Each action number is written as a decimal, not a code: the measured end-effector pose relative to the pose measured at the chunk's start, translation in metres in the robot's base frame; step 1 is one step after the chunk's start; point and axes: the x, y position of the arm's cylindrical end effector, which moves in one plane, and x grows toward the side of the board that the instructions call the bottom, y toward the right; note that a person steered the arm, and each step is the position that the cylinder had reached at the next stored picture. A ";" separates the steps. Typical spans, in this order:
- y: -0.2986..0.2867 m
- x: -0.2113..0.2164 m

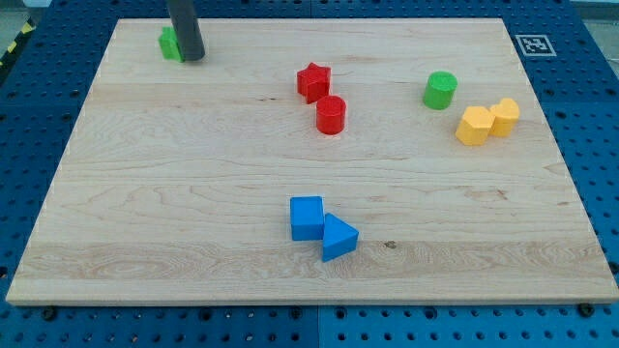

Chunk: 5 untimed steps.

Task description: Push the green star towards the top left

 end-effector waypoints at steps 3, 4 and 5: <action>-0.029 0.000; -0.034 0.001; -0.036 0.001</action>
